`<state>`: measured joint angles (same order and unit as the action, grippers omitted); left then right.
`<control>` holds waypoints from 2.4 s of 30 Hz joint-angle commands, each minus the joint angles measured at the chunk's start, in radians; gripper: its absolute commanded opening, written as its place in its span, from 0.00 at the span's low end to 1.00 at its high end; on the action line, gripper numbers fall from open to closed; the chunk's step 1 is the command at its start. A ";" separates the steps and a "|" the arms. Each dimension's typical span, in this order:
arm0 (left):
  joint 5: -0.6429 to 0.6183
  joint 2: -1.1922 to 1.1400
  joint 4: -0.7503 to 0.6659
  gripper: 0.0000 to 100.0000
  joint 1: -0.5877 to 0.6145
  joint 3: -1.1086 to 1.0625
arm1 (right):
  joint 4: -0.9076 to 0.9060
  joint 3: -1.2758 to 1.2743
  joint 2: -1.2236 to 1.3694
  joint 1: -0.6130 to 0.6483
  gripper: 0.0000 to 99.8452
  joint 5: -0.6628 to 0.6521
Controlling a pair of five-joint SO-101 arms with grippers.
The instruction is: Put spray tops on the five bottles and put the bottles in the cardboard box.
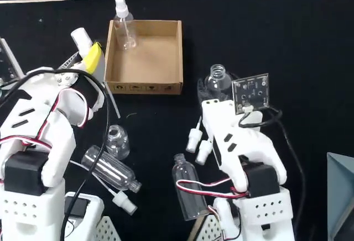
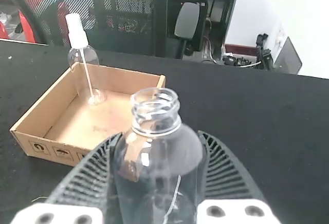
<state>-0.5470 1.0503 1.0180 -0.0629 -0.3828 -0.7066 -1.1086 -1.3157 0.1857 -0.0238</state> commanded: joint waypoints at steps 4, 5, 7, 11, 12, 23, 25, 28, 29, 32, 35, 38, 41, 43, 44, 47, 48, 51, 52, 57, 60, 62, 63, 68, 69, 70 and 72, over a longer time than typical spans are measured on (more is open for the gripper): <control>-0.055 0.018 -0.166 0.03 0.013 -0.005 | 0.101 -0.050 -0.030 0.138 0.10 -0.003; -0.055 0.018 -0.184 0.03 0.013 -0.018 | 0.115 -0.062 -0.030 0.149 0.10 -0.003; -0.057 0.018 -0.213 0.03 0.013 -0.041 | 0.143 -0.082 -0.030 0.164 0.10 -0.003; -0.115 0.018 -0.250 0.03 0.013 -0.081 | 0.199 -0.122 -0.030 0.193 0.10 -0.003; -0.141 0.018 -0.261 0.03 0.013 -0.088 | 0.218 -0.136 -0.030 0.210 0.10 -0.003; -0.255 0.018 -0.290 0.03 0.015 -0.113 | 0.324 -0.229 -0.025 0.318 0.10 -0.094; -0.265 0.018 -0.290 0.03 0.015 -0.113 | 0.321 -0.231 -0.022 0.330 0.10 -0.094; -0.295 0.018 -0.290 0.03 0.015 -0.113 | 0.319 -0.231 -0.022 0.328 0.10 -0.094; -0.307 0.018 -0.290 0.03 0.015 -0.113 | 0.318 -0.231 -0.022 0.328 0.10 -0.094; -0.344 0.018 -0.290 0.03 0.015 -0.113 | 0.322 -0.243 -0.022 0.330 0.10 -0.095; -0.370 0.018 -0.290 0.03 0.015 -0.113 | 0.324 -0.249 -0.022 0.330 0.10 -0.095; -0.385 0.018 -0.290 0.03 0.015 -0.113 | 0.324 -0.252 -0.027 0.330 0.10 -0.095; -0.385 0.018 -0.290 0.03 0.013 -0.113 | 0.324 -0.254 -0.027 0.331 0.10 -0.095; -0.385 0.018 -0.290 0.03 0.008 -0.113 | 0.324 -0.255 -0.027 0.331 0.10 -0.095; -0.385 0.018 -0.290 0.03 0.005 -0.113 | 0.324 -0.255 -0.027 0.331 0.10 -0.095; -0.396 0.017 -0.290 0.03 0.004 -0.120 | 0.324 -0.255 -0.025 0.331 0.10 -0.098; -0.399 0.017 -0.292 0.03 0.004 -0.125 | 0.324 -0.255 -0.024 0.338 0.10 -0.112; -0.397 0.017 -0.292 0.03 0.004 -0.128 | 0.322 -0.272 -0.027 0.377 0.10 -0.164; -0.397 0.017 -0.292 0.03 0.004 -0.130 | 0.324 -0.282 -0.030 0.390 0.10 -0.172; -0.397 0.017 -0.292 0.03 0.004 -0.140 | 0.324 -0.292 -0.030 0.423 0.10 -0.180; -0.397 0.017 -0.292 0.03 0.002 -0.154 | 0.324 -0.292 -0.030 0.423 0.10 -0.180; -0.397 0.017 -0.296 0.03 0.002 -0.168 | 0.324 -0.292 -0.030 0.423 0.10 -0.180; -0.397 0.017 -0.308 0.03 0.002 -0.176 | 0.324 -0.292 -0.030 0.423 0.10 -0.180; -0.397 0.017 -0.399 0.03 0.001 -0.249 | 0.324 -0.292 -0.030 0.423 0.10 -0.180; -0.397 0.017 -0.417 0.03 -0.004 -0.266 | 0.324 -0.292 -0.030 0.423 0.10 -0.180; -0.394 0.017 -0.436 0.03 -0.021 -0.282 | 0.324 -0.292 -0.030 0.423 0.10 -0.180; -0.394 0.018 -0.456 0.03 -0.056 -0.295 | 0.324 -0.292 -0.030 0.423 0.10 -0.180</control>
<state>-0.9398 1.0503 0.6268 -0.0614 -0.6713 -0.4135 -1.4062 -1.3157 0.5846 -0.1926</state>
